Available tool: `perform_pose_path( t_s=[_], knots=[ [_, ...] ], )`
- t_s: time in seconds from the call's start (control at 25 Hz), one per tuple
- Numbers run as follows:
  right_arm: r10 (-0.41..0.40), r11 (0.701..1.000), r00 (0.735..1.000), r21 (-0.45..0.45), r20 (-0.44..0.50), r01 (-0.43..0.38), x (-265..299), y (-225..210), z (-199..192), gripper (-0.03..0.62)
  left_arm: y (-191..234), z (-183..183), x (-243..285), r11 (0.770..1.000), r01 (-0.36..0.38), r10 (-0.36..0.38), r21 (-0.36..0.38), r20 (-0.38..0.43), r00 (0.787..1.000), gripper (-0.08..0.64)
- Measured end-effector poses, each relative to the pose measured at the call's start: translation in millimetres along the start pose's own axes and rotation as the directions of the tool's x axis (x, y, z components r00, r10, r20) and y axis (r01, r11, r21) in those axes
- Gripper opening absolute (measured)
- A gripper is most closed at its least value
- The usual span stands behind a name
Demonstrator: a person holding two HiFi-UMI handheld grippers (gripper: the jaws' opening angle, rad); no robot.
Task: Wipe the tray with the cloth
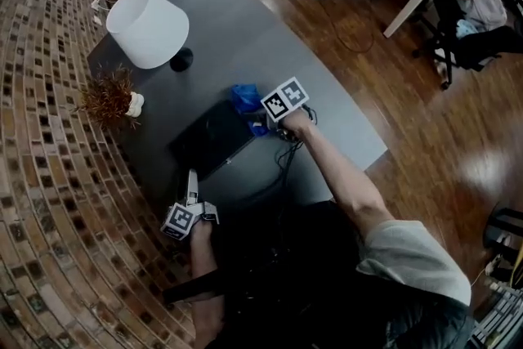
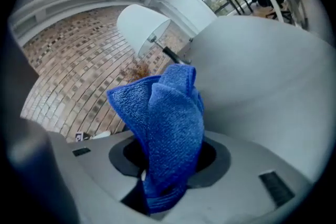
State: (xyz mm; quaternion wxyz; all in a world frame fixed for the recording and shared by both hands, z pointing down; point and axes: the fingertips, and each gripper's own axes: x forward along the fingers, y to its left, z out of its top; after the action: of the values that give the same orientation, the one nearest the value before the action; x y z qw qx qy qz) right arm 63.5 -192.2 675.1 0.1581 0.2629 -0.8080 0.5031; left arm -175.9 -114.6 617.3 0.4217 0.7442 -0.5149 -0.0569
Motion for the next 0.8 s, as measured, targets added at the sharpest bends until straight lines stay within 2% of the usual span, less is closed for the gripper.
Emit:
perform_pose_path(
  t_s=[0.08,0.12,0.16,0.2,0.28,0.36,0.4,0.48,0.56,0.68,0.76,0.8],
  knots=[
    [0.045,0.999,0.988,-0.02,-0.145,-0.048,-14.2,4.9,-49.3,0.176,-0.3,1.0,-0.8,1.0,0.003,-0.003,-0.017,0.012,1.0,0.207],
    [0.029,0.998,0.98,-0.051,-0.196,-0.039,-20.1,2.0,-66.1,0.178,-0.9,1.7,-1.2,1.0,0.005,-0.005,-0.027,0.019,1.0,0.207],
    [-0.018,0.996,0.979,-0.093,-0.205,-0.001,-24.0,-5.7,-70.6,0.179,-1.1,2.5,-1.7,0.999,0.004,-0.003,-0.035,0.028,1.0,0.209],
    [-0.08,0.99,0.982,-0.131,-0.171,0.058,-25.3,-16.4,-61.4,0.179,-0.6,3.3,-2.1,0.999,-0.003,0.005,-0.043,0.038,0.999,0.209],
    [-0.174,0.974,0.984,-0.154,-0.028,0.168,-20.2,-34.1,-15.4,0.182,1.5,4.0,-3.3,0.998,-0.022,0.026,-0.063,0.061,0.998,0.209],
    [-0.209,0.967,0.974,-0.129,0.087,0.219,-4.6,-40.2,31.6,0.183,2.0,4.7,-5.0,0.997,-0.024,0.03,-0.073,0.074,0.997,0.209],
    [-0.224,0.964,0.969,-0.124,0.105,0.236,5.8,-42.1,45.4,0.183,0.9,4.8,-5.7,0.997,-0.014,0.02,-0.075,0.077,0.997,0.209],
    [-0.258,0.955,0.964,-0.136,0.069,0.265,25.2,-47.0,48.9,0.183,-0.6,3.1,-8.2,0.996,0.004,0.005,-0.092,0.088,0.996,0.207],
    [-0.261,0.956,0.965,-0.134,0.019,0.261,34.6,-47.2,34.3,0.184,-2.7,2.1,-10.3,0.993,0.017,-0.005,-0.113,0.104,0.995,0.208],
    [-0.189,0.98,0.981,-0.068,-0.031,0.187,23.3,-34.7,-0.5,0.18,-6.8,5.1,-12.8,0.994,0.027,-0.015,-0.105,0.114,0.993,0.208],
    [-0.115,0.992,0.981,-0.063,-0.156,0.106,4.8,-20.1,-44.9,0.175,-7.9,-1.4,-22.5,0.993,0.006,0.006,-0.115,0.107,0.994,0.207],
    [-0.088,0.994,0.965,-0.092,-0.247,0.067,-7.8,-13.6,-71.5,0.173,-9.0,-9.2,-29.7,0.992,-0.01,0.022,-0.128,0.094,0.995,0.208]
  ],
)
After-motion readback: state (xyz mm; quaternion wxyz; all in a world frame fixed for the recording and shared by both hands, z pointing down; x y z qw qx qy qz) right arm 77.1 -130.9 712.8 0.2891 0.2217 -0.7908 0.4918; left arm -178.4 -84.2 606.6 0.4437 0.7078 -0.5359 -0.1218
